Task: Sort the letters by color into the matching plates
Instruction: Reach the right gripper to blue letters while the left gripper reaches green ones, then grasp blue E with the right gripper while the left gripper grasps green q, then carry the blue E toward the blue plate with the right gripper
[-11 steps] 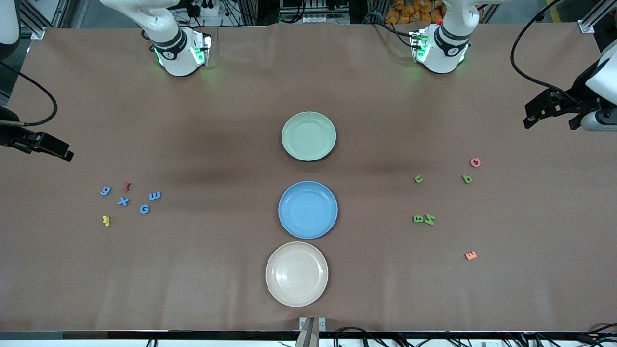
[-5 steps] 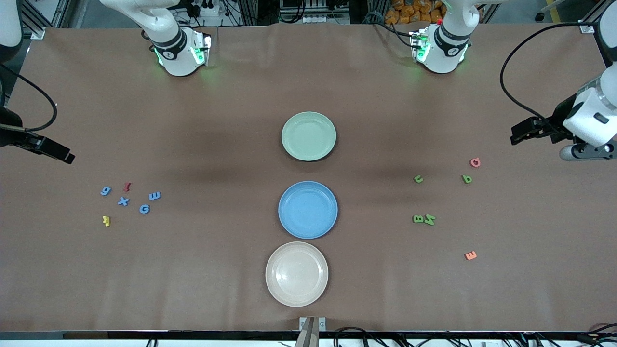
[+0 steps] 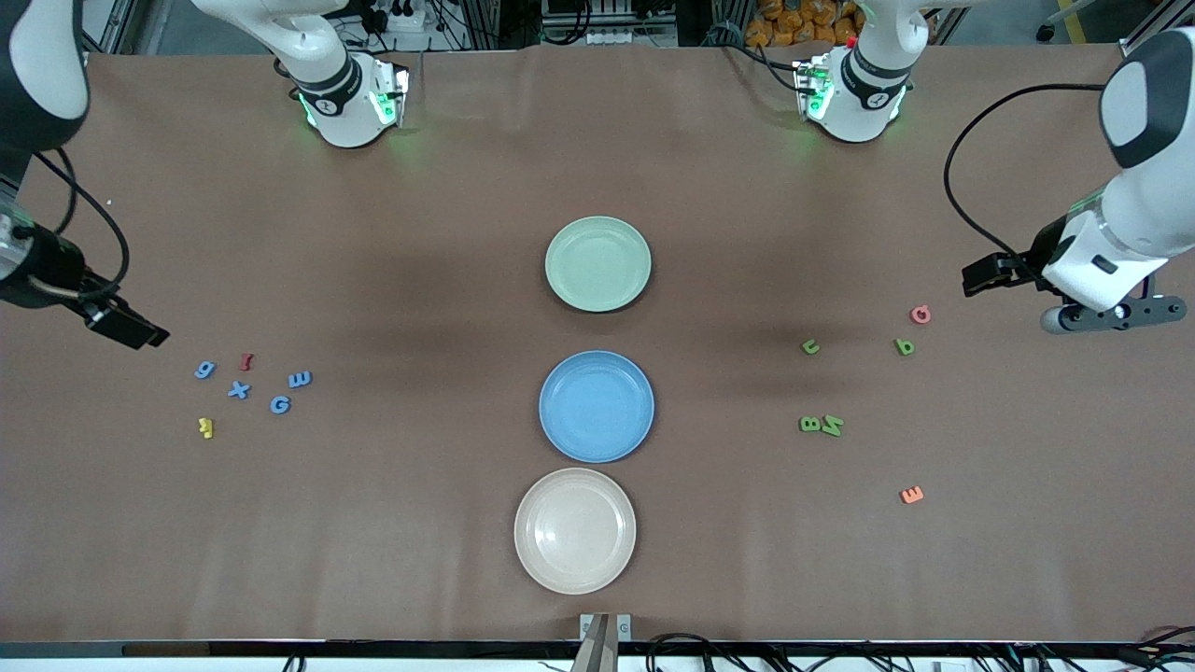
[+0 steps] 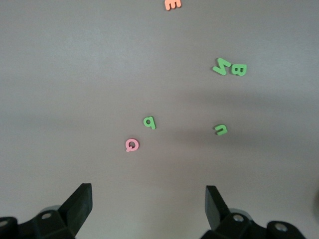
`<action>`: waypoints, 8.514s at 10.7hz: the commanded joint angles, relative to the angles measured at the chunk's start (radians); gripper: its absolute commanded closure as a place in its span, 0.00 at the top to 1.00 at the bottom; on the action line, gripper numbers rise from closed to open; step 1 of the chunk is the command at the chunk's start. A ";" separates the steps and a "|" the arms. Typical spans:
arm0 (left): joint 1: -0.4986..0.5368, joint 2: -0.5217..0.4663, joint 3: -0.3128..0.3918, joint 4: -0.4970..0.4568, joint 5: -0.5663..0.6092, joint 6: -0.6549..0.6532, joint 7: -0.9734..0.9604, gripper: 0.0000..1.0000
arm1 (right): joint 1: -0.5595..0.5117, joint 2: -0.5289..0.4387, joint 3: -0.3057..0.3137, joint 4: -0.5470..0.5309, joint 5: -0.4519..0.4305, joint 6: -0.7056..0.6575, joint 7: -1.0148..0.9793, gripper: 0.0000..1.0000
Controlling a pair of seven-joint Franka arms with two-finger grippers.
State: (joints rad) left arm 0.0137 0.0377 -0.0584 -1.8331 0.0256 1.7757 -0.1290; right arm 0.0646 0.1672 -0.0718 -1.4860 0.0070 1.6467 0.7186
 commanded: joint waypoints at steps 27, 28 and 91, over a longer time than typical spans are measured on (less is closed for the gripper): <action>0.049 0.217 -0.012 -0.468 0.146 0.728 -0.369 1.00 | -0.072 0.270 0.000 -0.620 0.192 0.904 0.335 1.00; 0.052 0.241 -0.012 -0.466 0.146 0.761 -0.418 1.00 | -0.071 0.284 0.000 -0.620 0.192 0.930 0.335 1.00; 0.304 0.395 -0.222 -0.449 0.327 0.913 -0.459 0.00 | 0.474 0.573 0.060 0.008 0.194 0.782 0.324 0.02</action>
State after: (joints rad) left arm 0.3315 0.4266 -0.2812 -2.2824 0.3204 2.6864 -0.5504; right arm 0.4967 0.6742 -0.0066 -1.5719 0.1864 2.4309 0.9992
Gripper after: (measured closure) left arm 0.661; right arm 0.692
